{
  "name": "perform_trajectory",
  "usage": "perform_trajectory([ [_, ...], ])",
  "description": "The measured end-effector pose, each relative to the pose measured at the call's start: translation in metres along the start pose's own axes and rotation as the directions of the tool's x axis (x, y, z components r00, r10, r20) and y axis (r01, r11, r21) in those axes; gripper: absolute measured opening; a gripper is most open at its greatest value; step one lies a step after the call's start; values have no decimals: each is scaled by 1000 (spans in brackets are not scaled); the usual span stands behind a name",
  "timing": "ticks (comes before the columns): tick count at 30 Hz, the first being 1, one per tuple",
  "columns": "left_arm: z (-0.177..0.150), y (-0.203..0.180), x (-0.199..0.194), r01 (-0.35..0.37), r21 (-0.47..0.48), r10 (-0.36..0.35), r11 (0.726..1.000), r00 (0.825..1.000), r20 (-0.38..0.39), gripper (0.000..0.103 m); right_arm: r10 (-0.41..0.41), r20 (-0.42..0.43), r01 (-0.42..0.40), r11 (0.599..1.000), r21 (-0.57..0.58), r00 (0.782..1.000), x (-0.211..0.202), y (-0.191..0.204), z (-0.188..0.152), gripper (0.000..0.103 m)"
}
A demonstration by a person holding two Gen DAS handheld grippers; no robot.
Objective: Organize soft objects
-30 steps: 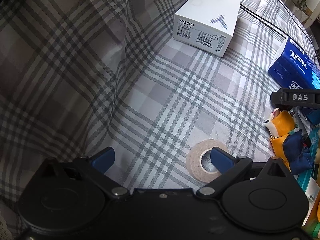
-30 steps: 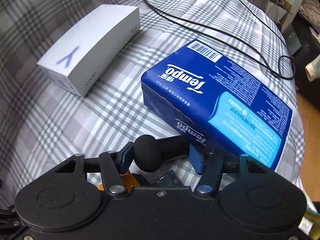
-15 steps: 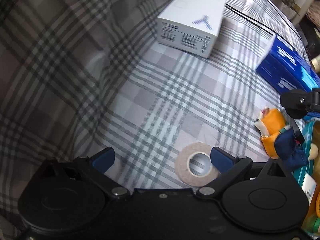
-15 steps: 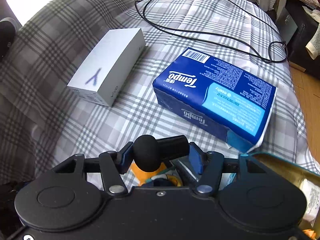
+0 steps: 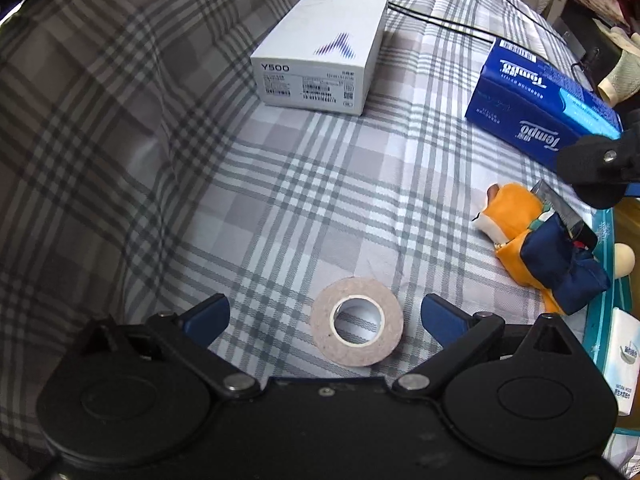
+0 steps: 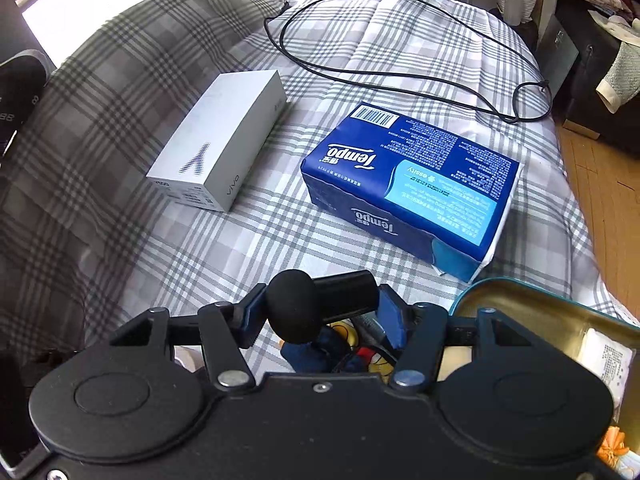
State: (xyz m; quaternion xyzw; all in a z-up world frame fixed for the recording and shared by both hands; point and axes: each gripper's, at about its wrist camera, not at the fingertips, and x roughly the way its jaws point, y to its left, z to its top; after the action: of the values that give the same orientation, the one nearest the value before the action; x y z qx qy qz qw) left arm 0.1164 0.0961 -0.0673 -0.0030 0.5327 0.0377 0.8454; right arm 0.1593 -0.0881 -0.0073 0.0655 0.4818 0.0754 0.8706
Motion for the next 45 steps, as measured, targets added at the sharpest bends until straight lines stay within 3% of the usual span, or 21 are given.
perform_trajectory([
  [3,-2,4,6,8,-23,-9,1000,1000,-23,98,-6,11,6,1000,-7,1000,-10,2,-2,57],
  [7,-1,12,15,46,-75,-50,996,997,-53,82,-13,27,13,1000,-4,1000,-26,1,-5,57],
  [9,-2,14,15,59,-92,-63,994,997,-46,79,-16,33,16,1000,2,999,-34,-1,-7,57],
  [13,-2,13,7,85,-92,-87,992,996,-26,50,-25,42,24,999,27,999,-53,-10,-9,57],
  [14,-2,12,5,96,-92,-99,991,995,-27,46,-29,42,27,999,38,999,-57,-14,-9,57],
  [25,-10,-7,-20,123,-37,-124,992,992,-26,46,-148,-9,147,974,174,989,-112,-91,-19,57],
  [31,-13,-29,-49,119,53,-119,992,993,5,46,-263,-64,270,939,211,963,-124,-143,-36,57],
  [39,-3,-91,-94,144,198,-158,970,986,57,46,-292,-158,331,860,388,943,-124,-198,-59,57],
  [45,11,-161,-120,222,289,-251,931,966,68,46,-245,-137,281,829,484,960,-134,-219,-68,57],
])
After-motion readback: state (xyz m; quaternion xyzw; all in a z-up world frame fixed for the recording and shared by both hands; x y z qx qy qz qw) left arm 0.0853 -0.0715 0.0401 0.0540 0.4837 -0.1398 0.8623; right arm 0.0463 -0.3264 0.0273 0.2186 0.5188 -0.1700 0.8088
